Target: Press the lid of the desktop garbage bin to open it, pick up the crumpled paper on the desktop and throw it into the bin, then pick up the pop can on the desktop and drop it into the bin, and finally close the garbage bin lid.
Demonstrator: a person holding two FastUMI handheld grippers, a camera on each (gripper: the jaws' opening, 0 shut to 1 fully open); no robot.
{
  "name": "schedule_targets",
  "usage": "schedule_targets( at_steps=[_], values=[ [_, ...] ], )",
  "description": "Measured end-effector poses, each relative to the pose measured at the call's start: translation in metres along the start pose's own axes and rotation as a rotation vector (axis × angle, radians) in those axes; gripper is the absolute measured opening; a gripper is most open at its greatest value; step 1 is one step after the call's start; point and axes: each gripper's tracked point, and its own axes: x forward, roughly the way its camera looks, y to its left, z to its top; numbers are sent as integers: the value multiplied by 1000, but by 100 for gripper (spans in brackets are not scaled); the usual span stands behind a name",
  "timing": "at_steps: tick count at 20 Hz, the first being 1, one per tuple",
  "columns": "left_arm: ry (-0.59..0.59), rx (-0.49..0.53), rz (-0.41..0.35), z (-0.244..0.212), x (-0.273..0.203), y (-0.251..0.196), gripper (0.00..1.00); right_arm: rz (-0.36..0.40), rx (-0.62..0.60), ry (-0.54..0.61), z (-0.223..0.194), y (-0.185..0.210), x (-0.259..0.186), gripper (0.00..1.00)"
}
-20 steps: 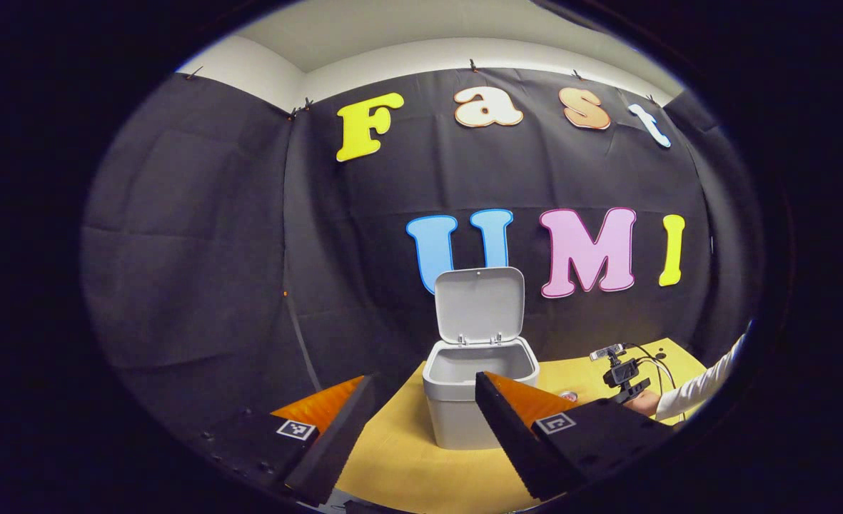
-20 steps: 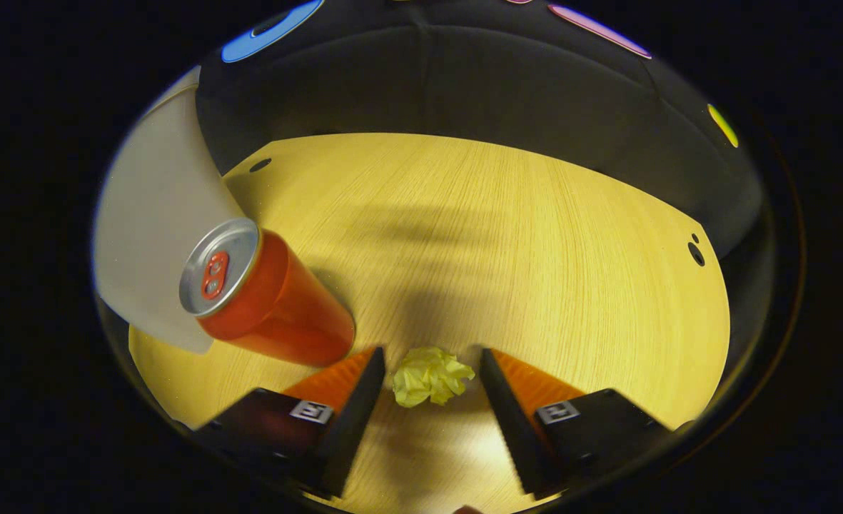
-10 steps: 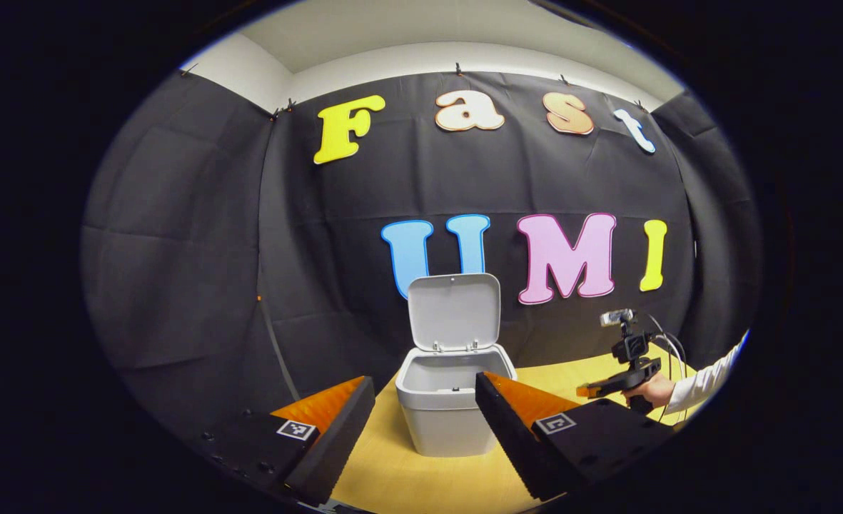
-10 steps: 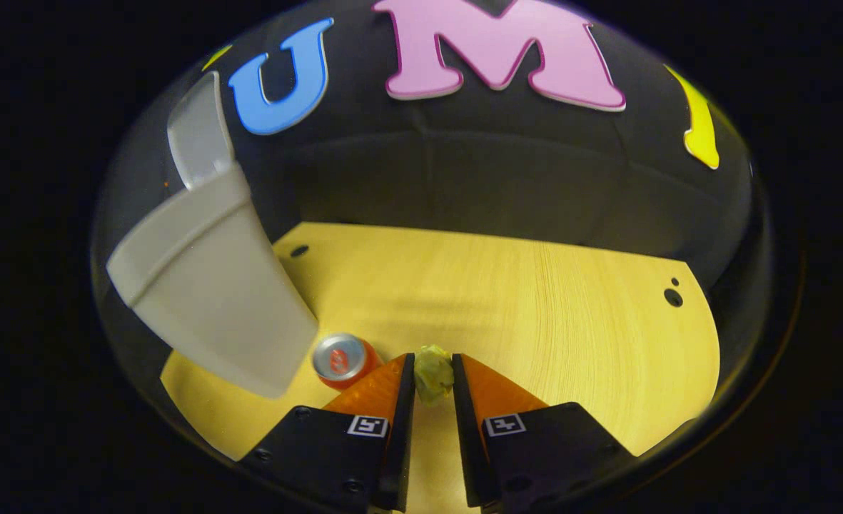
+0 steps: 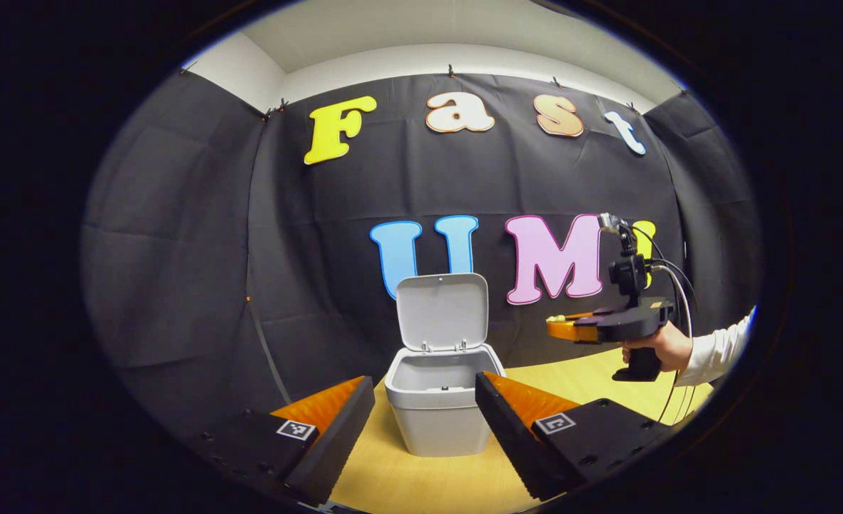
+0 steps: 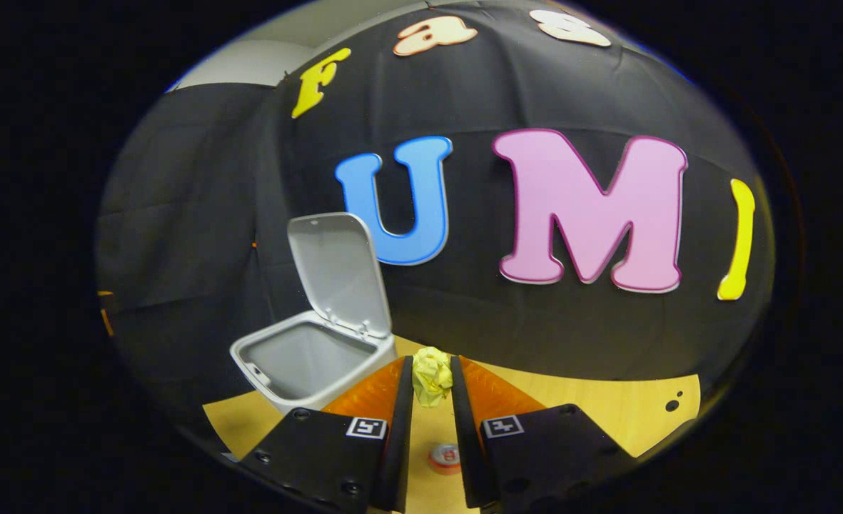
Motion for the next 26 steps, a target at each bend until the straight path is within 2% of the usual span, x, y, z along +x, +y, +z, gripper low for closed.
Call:
schedule_targets(
  at_steps=[7,9,10,11,12,13,17,19,26],
  values=[
    [-3,0,59,0,-20,18,95,169,-59,-57,33,104,38,34],
    [5,-3,65,-4,-23,20,95,198,-96,-44,24,124,55,34],
    [13,-11,67,-6,-23,20,92,223,-110,-3,7,132,64,34],
    [26,-24,70,-11,-23,21,95,261,-115,63,-13,145,71,31],
    [31,-37,67,-13,-23,18,95,272,-131,115,-30,150,73,60],
    [31,-51,58,-14,-24,12,95,274,-150,122,-34,151,73,89],
    [31,-59,14,-20,-15,-9,95,273,-222,39,-12,145,58,95],
    [30,-70,-27,-23,-7,-26,95,253,-222,27,-5,132,52,95],
    [55,-69,-192,-49,39,-104,97,87,-171,-53,40,44,9,95]
  ],
)
